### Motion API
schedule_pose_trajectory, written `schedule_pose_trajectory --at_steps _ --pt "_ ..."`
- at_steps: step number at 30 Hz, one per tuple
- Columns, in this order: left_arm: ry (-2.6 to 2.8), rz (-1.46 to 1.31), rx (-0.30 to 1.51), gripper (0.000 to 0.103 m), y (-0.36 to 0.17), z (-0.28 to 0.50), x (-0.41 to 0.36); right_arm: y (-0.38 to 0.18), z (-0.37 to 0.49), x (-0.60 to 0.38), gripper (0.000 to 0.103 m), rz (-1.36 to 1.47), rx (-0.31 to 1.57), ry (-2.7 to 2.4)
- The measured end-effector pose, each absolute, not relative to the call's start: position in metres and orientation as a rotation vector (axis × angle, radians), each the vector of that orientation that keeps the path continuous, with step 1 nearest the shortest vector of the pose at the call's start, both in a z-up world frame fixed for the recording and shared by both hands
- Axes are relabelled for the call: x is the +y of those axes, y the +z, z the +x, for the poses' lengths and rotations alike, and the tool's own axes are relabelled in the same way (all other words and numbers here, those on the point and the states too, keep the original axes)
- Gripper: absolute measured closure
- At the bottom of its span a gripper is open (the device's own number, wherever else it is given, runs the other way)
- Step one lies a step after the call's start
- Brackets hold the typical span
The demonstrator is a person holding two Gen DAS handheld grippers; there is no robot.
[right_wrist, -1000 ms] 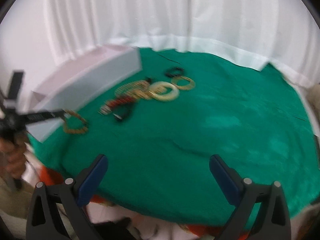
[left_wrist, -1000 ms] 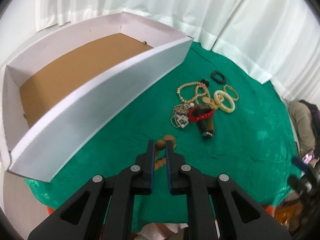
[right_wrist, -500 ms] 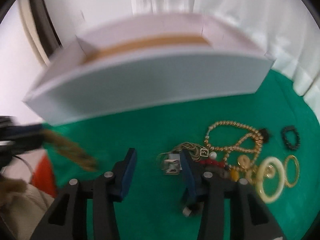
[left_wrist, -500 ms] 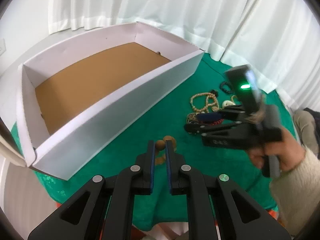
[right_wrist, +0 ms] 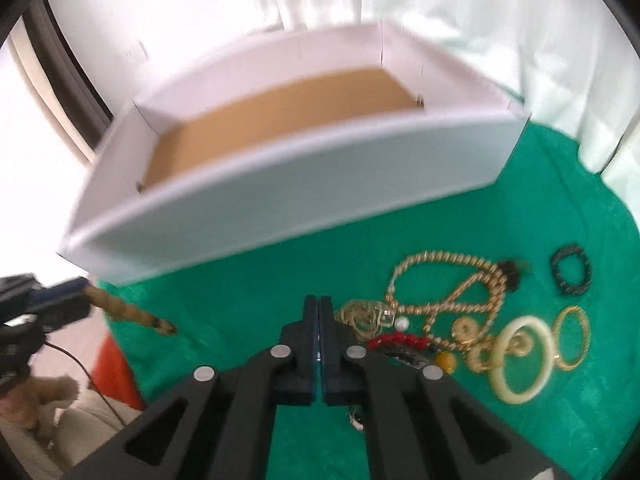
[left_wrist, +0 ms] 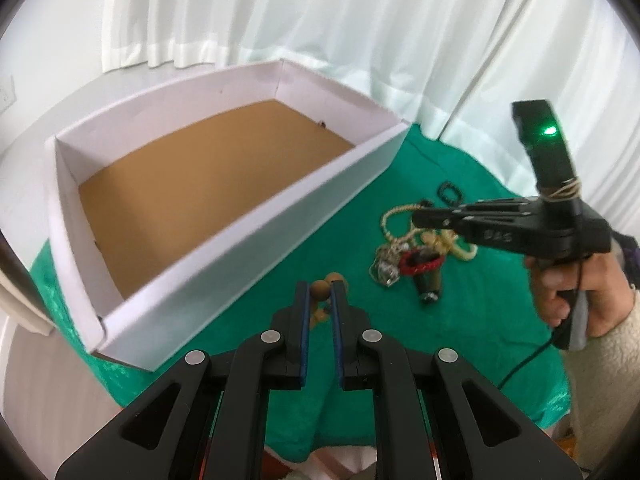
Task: Organize jewelry
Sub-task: 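Grasp the silver pendant chain with the right tool while the left tool holds the bead bracelet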
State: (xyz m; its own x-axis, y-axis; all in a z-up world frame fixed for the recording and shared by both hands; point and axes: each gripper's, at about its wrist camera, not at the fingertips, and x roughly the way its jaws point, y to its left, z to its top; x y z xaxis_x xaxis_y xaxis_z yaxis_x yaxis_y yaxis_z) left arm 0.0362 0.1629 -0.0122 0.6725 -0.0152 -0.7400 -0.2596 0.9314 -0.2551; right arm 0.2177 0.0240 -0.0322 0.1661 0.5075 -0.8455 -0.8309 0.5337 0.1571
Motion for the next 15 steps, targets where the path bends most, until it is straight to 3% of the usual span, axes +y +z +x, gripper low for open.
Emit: schedule_pose_trajectory --at_steps 4,6,11,15 --pt "0.159 -0.343 0.799 0.095 -0.001 0.032 0.165 -0.019 0.215 0.032 0.095 -0.364 1.043 0.982" --pt "0.162 -0.345 0.794 0.095 0.0 0.03 0.165 -0.035 0.212 0.032 0.054 -0.369 1.092 0.934" --pt "0.164 -0.343 0.815 0.095 -0.006 0.03 0.162 -0.098 0.236 0.044 0.057 -0.431 1.248 0.794" --pt "0.17 -0.347 0.839 0.095 -0.013 0.034 0.164 -0.111 0.236 0.052 0.083 -0.483 1.258 0.759"
